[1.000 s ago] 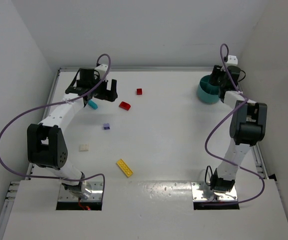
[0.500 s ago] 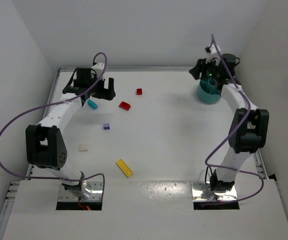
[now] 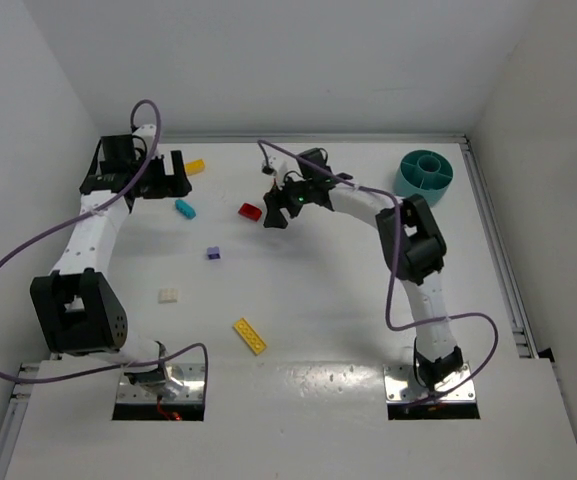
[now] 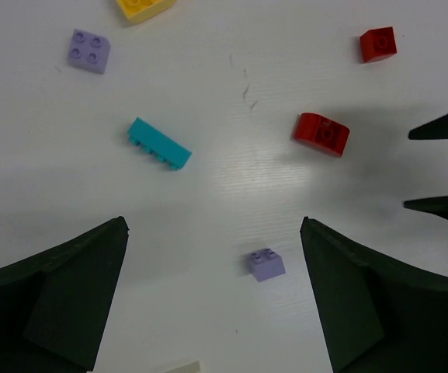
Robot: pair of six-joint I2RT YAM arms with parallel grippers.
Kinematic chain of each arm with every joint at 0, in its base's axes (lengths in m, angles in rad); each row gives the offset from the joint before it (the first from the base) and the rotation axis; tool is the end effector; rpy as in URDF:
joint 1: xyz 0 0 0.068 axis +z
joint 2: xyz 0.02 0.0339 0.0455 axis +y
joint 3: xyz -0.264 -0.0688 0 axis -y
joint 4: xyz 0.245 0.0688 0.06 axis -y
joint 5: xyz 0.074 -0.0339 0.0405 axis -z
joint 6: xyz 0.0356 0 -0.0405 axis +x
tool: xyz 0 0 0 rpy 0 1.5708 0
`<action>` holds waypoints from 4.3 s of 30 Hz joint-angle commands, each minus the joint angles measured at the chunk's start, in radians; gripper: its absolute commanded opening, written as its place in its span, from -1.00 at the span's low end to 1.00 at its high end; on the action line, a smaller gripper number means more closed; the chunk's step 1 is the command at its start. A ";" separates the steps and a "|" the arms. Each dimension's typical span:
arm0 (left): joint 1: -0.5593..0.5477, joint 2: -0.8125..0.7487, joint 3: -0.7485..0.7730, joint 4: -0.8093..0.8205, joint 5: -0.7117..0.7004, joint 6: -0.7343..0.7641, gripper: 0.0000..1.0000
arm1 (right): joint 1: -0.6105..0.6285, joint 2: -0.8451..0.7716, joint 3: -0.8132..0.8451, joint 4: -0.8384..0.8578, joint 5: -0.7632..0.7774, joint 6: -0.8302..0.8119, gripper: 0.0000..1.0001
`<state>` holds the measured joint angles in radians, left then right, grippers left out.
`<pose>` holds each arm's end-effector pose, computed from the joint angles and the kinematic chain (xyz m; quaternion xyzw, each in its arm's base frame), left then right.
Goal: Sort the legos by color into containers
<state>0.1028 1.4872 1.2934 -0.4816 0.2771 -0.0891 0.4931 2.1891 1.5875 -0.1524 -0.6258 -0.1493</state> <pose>0.3336 0.0246 0.3206 -0.0260 0.8944 -0.1216 0.4296 0.4164 0.2474 0.1690 -0.3917 0.7899 0.3430 0.3240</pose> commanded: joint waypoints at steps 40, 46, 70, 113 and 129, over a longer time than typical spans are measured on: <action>-0.150 0.053 -0.011 0.164 0.025 0.026 0.99 | -0.333 -0.439 0.107 -0.504 0.282 -0.280 -1.00; -0.204 0.142 0.066 0.173 0.063 0.008 0.99 | -0.516 -0.309 0.432 -0.881 0.343 -0.527 -1.00; -0.193 0.143 0.052 0.193 0.063 -0.020 0.99 | -0.646 0.084 0.807 -1.063 0.592 -0.596 -1.00; -0.155 0.061 -0.008 0.215 0.053 -0.052 0.99 | -0.519 -0.058 0.683 -0.802 0.201 -0.283 -0.05; -0.048 -0.053 -0.080 0.163 0.069 -0.139 0.99 | -0.243 -0.045 0.393 -0.445 0.098 -0.048 0.50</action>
<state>-0.0181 1.4643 1.2049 -0.3157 0.3191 -0.1501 0.1432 2.1460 2.0029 -0.7898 -0.5270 -0.3527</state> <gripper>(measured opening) 0.995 0.735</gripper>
